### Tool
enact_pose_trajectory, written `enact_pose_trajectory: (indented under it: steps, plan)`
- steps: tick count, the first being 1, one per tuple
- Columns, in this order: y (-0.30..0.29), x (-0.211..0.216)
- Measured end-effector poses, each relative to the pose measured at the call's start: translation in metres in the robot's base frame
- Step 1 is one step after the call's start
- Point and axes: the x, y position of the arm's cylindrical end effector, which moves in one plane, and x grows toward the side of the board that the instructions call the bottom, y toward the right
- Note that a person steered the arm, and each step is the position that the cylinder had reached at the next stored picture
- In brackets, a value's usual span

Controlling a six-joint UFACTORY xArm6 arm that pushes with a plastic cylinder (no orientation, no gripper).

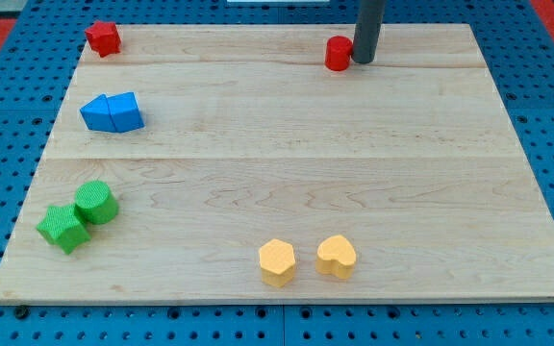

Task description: Slide the red circle top of the blue cube

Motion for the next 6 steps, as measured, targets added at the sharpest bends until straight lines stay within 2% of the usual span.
enact_pose_trajectory:
  steps: [2, 3, 6]
  plan:
    - [-0.125, -0.025]
    - [-0.145, -0.026]
    - [-0.145, -0.010]
